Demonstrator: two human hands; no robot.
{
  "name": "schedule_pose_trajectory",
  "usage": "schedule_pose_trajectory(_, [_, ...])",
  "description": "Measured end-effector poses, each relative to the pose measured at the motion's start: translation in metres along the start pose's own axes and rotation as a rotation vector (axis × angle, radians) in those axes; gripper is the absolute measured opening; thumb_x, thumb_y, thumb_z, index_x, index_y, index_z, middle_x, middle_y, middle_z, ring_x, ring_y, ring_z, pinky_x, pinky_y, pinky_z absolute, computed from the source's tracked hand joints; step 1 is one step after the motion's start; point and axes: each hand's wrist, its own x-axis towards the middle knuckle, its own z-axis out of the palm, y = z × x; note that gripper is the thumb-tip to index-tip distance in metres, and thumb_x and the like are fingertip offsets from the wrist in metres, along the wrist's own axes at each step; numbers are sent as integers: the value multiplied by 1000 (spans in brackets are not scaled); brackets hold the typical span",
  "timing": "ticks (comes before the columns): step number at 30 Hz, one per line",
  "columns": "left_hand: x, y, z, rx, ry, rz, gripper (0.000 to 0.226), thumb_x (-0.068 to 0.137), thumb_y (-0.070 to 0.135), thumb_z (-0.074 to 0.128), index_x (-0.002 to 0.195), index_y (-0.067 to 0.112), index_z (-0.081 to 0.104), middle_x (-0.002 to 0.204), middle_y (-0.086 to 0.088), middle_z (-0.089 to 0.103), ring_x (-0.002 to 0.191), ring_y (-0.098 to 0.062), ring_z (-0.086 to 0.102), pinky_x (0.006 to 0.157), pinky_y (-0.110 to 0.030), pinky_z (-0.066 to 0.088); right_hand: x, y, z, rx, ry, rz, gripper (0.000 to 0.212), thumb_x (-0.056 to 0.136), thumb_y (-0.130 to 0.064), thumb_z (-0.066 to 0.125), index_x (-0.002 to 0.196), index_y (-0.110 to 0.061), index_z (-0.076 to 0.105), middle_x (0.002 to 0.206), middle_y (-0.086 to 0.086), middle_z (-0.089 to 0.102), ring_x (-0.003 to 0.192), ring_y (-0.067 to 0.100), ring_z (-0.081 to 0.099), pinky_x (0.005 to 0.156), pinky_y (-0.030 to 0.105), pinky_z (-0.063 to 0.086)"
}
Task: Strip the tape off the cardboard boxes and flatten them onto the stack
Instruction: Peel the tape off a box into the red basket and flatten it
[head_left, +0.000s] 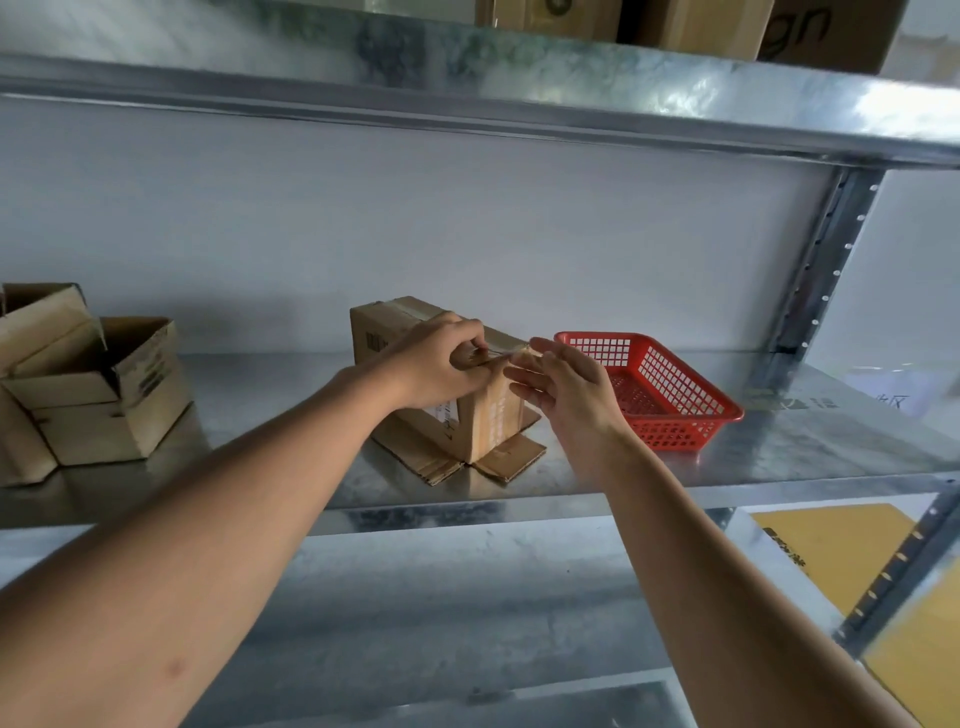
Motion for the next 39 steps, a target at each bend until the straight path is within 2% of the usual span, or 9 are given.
schedule_pose_trajectory(5, [6, 5, -4, -25, -18, -15, 31, 83, 59, 63, 103, 36, 57, 112, 10, 51, 105, -13, 56, 92, -43, 53, 3, -9, -6, 143, -97, 4, 33, 105, 4, 48, 137, 9, 48, 123, 27, 69, 115, 34, 70, 105, 44, 54])
schedule_pose_trajectory(8, [9, 8, -4, -41, -48, -51, 45, 76, 59, 57, 118, 42, 56, 123, 8, 51, 114, -17, 56, 98, -46, 52, 9, -15, -9, 238, -210, -1, 38, 97, 14, 54, 135, 11, 50, 127, 29, 67, 121, 36, 67, 107, 41, 53])
schedule_pose_trajectory(12, [15, 12, -10, -337, 12, -75, 30, 106, 26, 50, 130, 30, 67, 134, 8, 61, 129, -12, 53, 109, -33, 41, 25, -19, -10, 163, -193, -30, 26, 101, 10, 51, 125, 12, 61, 115, 28, 72, 111, 33, 72, 95, 35, 59])
schedule_pose_trajectory(17, [19, 14, -10, -409, 67, -138, 32, 104, 41, 58, 123, 21, 73, 119, 11, 66, 121, -10, 58, 97, -24, 45, 37, -14, -9, 13, -213, -79, 17, 100, 2, 59, 111, 1, 73, 98, 19, 78, 91, 25, 77, 82, 28, 62])
schedule_pose_trajectory(22, [21, 9, -4, -315, 94, -101, 35, 91, 39, 76, 122, 22, 75, 128, 10, 62, 120, -5, 56, 107, -28, 42, 48, -6, -11, -34, -268, -80, 18, 97, -1, 64, 112, 2, 74, 101, 14, 79, 93, 22, 76, 85, 27, 61])
schedule_pose_trajectory(26, [23, 9, 1, -279, 181, -95, 37, 81, 38, 85, 113, 19, 79, 123, 9, 63, 110, 7, 55, 93, -7, 41, 51, -2, -8, -15, -307, -42, 17, 96, -1, 65, 110, 1, 75, 107, 16, 78, 102, 27, 76, 92, 32, 61])
schedule_pose_trajectory(32, [28, 15, 9, -328, 218, -105, 13, 88, 30, 81, 94, 42, 78, 141, 8, 58, 135, -10, 47, 116, -41, 40, 52, -19, -9, -66, -187, 47, 39, 91, -2, 74, 127, -13, 63, 92, 19, 79, 88, 28, 79, 77, 28, 63])
schedule_pose_trajectory(36, [34, 12, 12, -330, 237, -109, 15, 90, 25, 79, 105, 25, 83, 142, 7, 58, 136, -12, 48, 116, -46, 42, 53, -23, -7, -261, -92, 20, 30, 88, -16, 83, 108, 2, 69, 80, 15, 78, 73, 31, 78, 74, 47, 65])
schedule_pose_trajectory(39, [35, 8, 14, -302, 233, -102, 15, 90, 24, 79, 105, 24, 83, 138, 6, 62, 131, -13, 53, 114, -45, 43, 57, -21, -4, -643, -36, -163, 29, 87, -39, 83, 86, -11, 77, 64, 3, 74, 56, 20, 74, 60, 38, 64])
